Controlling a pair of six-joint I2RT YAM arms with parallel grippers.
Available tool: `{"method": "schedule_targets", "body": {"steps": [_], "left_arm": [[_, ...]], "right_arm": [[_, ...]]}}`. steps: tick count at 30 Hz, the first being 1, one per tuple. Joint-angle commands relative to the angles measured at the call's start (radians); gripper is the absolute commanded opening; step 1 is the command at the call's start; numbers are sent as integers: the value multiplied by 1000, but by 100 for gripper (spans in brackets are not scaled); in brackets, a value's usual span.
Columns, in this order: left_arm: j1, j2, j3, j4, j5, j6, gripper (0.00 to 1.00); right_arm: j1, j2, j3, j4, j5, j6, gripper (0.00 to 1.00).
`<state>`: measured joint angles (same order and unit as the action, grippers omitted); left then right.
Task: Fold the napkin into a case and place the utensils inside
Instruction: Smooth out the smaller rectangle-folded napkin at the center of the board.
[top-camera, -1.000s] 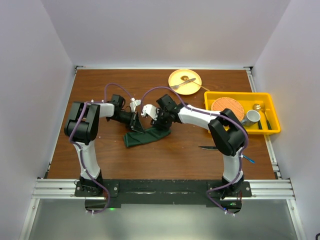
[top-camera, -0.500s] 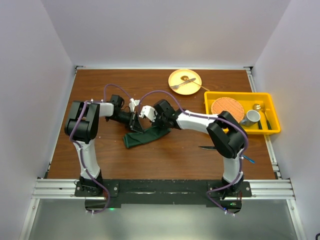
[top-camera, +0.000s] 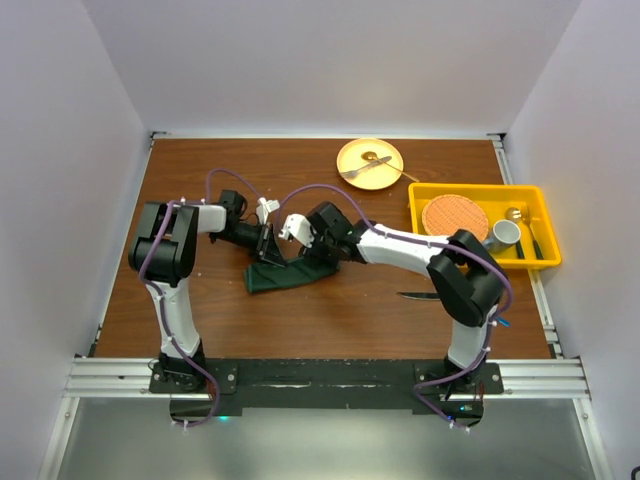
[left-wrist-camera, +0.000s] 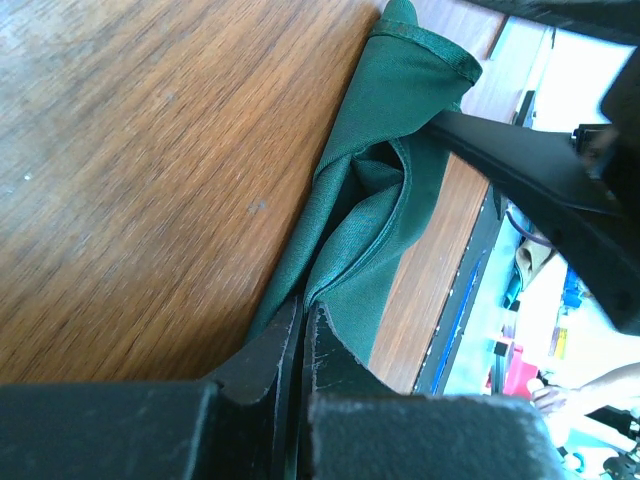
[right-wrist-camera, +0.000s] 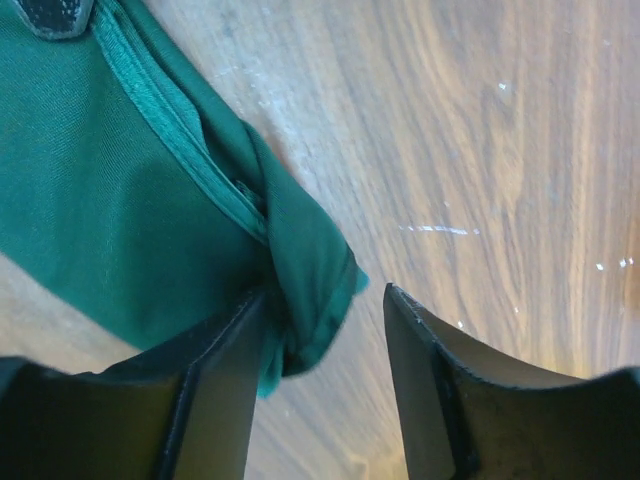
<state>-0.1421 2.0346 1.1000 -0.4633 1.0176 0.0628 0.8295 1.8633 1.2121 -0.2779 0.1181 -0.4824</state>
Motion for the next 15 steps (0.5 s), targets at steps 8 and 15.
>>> {"method": "schedule_targets", "body": {"steps": [8,15], "left_arm": [[16,64,-20,6,-266,91,0],[16,62,-19,8,-264,97,0]], "right_arm": [[6,-44,95,-80,-142,41,66],[13,40,75,-26,-60,-15,68]]}}
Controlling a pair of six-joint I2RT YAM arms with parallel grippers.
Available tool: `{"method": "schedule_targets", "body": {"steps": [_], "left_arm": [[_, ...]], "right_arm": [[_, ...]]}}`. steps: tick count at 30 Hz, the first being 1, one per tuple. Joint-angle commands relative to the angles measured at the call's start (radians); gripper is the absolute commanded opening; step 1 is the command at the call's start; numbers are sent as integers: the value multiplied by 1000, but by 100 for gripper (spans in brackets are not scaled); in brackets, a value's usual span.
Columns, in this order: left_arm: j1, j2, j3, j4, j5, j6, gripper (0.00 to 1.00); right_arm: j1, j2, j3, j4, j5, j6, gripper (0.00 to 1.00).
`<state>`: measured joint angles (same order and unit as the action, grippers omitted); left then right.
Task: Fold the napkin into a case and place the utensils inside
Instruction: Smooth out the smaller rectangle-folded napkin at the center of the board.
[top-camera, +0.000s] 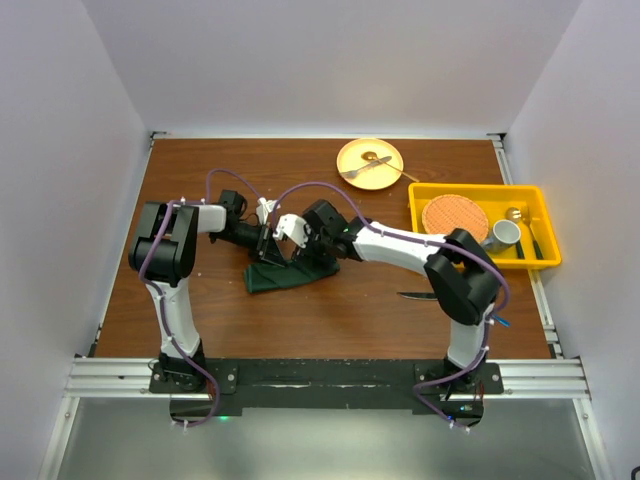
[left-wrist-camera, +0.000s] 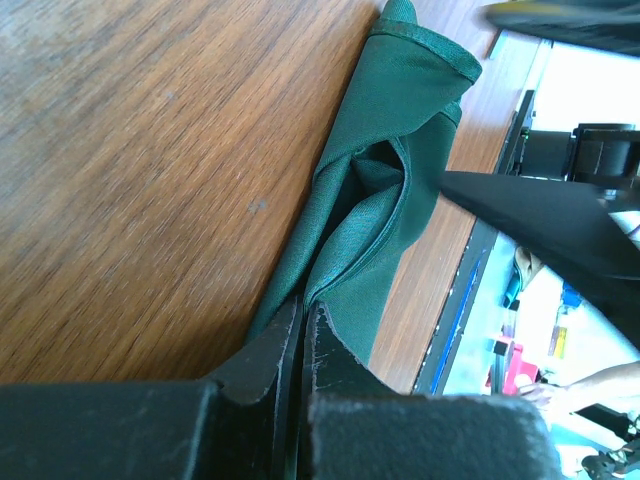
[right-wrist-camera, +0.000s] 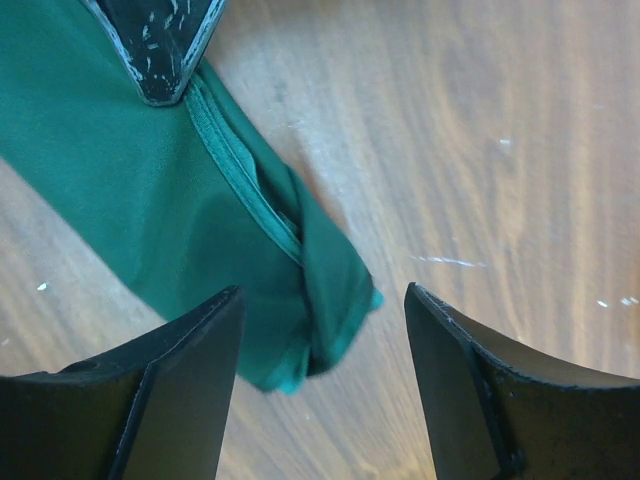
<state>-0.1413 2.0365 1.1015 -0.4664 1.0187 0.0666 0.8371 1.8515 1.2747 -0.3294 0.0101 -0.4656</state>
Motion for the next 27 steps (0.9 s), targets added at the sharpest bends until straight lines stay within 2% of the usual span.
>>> {"method": "schedule_targets", "body": {"steps": [1,4,8,12,14,18,22,27], "left_arm": [[16,60,-22,11,-266,96,0],[22,63,-25,5,-272,105,0],[26,62,-28,2,-267,101,0],[26,57,-34,5,-269,99,0],[26,57,-31,5,-272,95,0],[26,59,-22,3,-273,98,0],[26,59,-22,5,-276,99,0],[25,56,-22,8,-278,101,0]], "right_arm": [[7,61,8,47,60,-36,65],[11,67,-15,88,116,-36,57],[14,63,-70,109,188,-27,38],[22,48,-98,101,217,-8,29],[28,49,-101,101,226,4,30],[28,17,-63,47,170,51,55],[28,-14,79,-63,100,123,57],[8,-43,173,-178,-30,176,59]]}}
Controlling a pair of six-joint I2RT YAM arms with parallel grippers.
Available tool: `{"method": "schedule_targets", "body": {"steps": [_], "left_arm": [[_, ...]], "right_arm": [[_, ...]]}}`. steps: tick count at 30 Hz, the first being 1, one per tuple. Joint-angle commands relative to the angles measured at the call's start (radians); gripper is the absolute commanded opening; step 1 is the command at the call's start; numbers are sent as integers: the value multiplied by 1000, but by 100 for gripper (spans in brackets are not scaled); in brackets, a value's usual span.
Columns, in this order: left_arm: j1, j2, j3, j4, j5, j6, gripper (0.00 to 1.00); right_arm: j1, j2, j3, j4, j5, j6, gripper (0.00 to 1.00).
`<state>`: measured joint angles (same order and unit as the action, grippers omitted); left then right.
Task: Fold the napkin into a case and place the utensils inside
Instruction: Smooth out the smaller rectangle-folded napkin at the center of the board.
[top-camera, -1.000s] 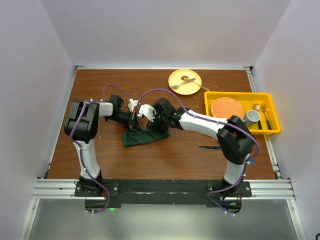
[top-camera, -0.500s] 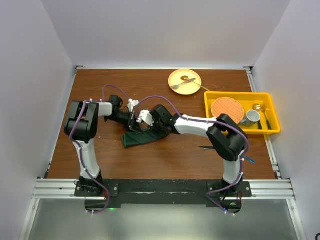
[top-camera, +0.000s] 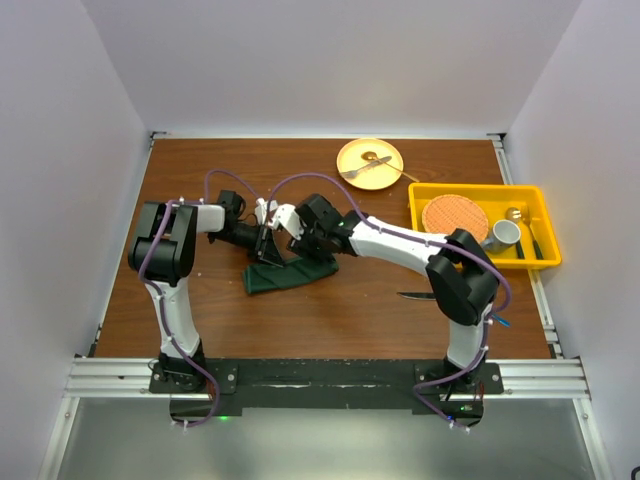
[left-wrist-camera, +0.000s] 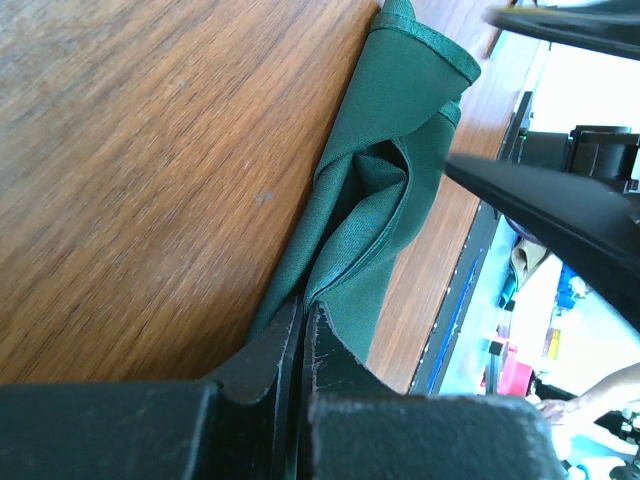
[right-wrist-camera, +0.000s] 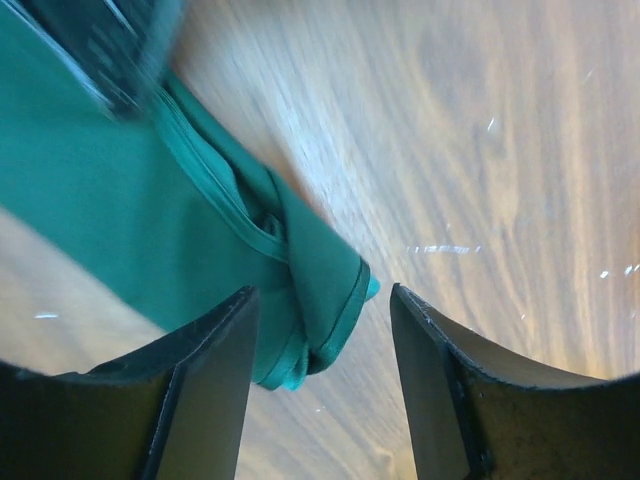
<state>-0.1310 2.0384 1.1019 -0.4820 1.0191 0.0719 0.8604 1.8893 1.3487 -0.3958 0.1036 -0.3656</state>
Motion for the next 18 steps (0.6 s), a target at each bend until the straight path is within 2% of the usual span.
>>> {"method": "schedule_targets", "body": {"steps": [1,3,5,6,7,8,9,12,18], "left_arm": [[14,54,-22,25,-280,95,0],[14,52,-20,26,-278,97,0],[14,49,-20,29,-278,95,0],[14,51,-19,29,-280,95,0],[14,51,-19,28,-280,95,0],[14,52,-16,28,-280,94,0],[14,54,-14,25,-278,95,0],[14,52,-11,20,-277,100,0],[14,57,-1,17,-275,108,0]], "right_arm": [[-18,-96,104,-117,-143,91,59],[-29,-105,109,-141,-260,119,56],[-35,-105,102,-141,-321,167,45],[-38,-101,102,-152,-429,175,40],[-40,-85,98,-149,-455,201,30],[-49,-76,92,-137,-493,255,27],[-55,-69,73,-124,-572,286,26],[-106,-42,23,-34,-683,445,25],[-288,22,6,118,-869,680,24]]}}
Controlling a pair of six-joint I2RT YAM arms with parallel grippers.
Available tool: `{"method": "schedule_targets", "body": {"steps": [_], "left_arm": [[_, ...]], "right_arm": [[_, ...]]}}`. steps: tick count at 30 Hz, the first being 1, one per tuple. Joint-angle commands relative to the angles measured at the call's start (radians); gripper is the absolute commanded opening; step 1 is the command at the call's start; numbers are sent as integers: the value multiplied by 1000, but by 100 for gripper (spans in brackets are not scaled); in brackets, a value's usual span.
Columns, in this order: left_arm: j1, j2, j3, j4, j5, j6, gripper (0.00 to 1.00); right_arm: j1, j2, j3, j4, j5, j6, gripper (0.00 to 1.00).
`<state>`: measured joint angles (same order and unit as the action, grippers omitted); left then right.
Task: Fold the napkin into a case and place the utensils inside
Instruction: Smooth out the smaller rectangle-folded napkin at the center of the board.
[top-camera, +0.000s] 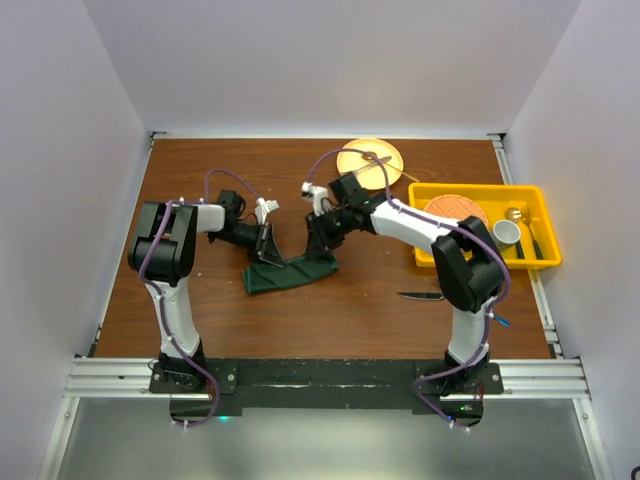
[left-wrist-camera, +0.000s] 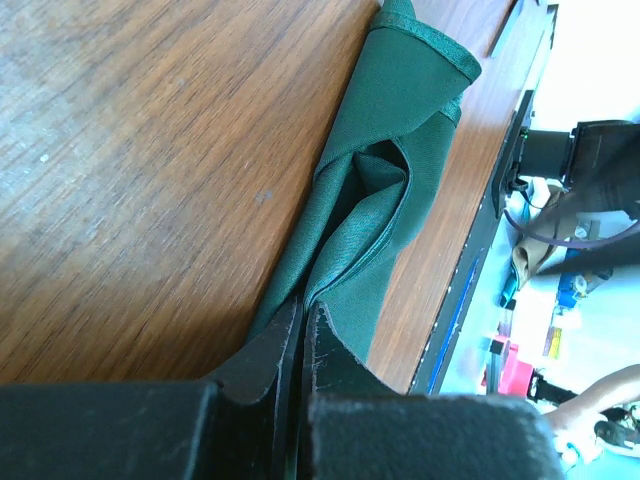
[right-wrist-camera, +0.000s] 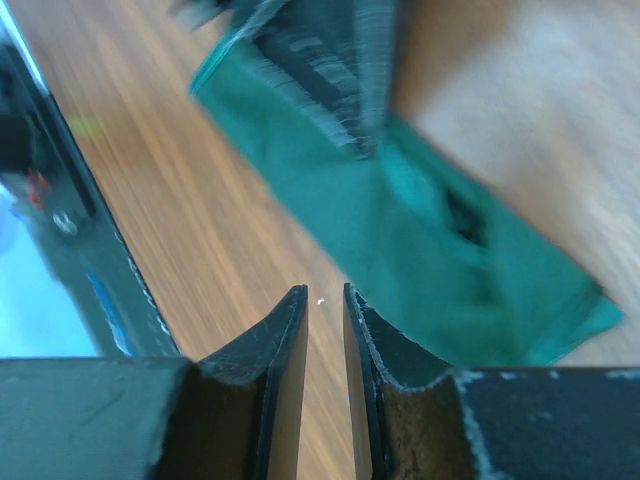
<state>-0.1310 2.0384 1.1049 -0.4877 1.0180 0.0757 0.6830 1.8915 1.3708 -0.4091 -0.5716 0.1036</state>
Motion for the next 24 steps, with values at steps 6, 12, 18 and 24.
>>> {"method": "schedule_targets", "body": {"steps": [6,12,18,24], "left_arm": [[14,62,4,14,-272,108,0],[14,63,19,0,-279,108,0],[28,55,27,-18,-286,110,0],[99,33,42,-25,-193,105,4]], "right_arm": [[-174,75,-73,285,-312,401,25],[-177,167,-107,305,-318,413,25],[-188,236,-130,248,-235,354,25],[-201,267,-118,178,-125,314,24]]}}
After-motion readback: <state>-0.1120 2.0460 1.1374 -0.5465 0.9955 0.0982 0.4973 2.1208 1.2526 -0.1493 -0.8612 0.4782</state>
